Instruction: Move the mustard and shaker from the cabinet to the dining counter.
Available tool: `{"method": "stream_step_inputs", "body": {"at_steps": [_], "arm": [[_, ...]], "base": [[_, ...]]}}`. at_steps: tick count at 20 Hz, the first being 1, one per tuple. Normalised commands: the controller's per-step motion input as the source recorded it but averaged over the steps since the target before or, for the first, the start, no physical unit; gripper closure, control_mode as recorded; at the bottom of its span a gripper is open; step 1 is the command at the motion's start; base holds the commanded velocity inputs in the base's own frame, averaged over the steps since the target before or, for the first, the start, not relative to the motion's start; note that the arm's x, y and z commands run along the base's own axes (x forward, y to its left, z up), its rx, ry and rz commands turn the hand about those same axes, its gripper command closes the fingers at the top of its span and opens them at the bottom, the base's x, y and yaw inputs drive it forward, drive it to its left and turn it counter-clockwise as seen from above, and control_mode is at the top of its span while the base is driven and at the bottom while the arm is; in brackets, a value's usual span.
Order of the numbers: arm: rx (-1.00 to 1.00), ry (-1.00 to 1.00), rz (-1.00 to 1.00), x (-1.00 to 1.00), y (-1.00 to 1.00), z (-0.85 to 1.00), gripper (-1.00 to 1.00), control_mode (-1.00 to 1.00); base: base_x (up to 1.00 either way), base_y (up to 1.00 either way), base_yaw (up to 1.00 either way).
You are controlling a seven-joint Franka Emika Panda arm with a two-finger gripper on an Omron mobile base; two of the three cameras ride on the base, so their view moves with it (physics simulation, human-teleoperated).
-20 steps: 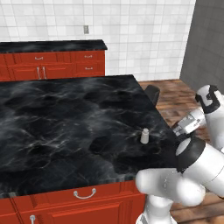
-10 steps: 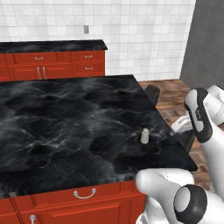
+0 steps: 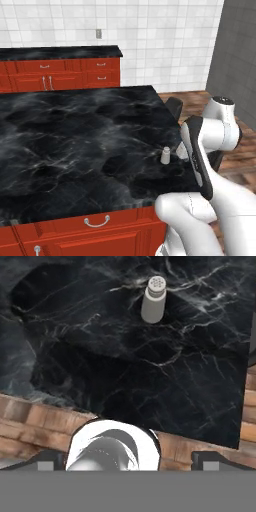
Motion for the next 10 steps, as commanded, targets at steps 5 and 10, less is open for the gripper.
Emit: {"method": "stream_step_inputs", "body": {"at_steps": [5, 10], "arm": [[-0.10, 0.01, -0.23, -0.14, 0.20, 0.00, -1.00, -1.00], [-0.01, 0.00, 0.00, -0.03, 0.01, 0.00, -1.00, -1.00]], "base": [[0.00, 0.00, 0.00], [0.00, 0.00, 0.00]]}}
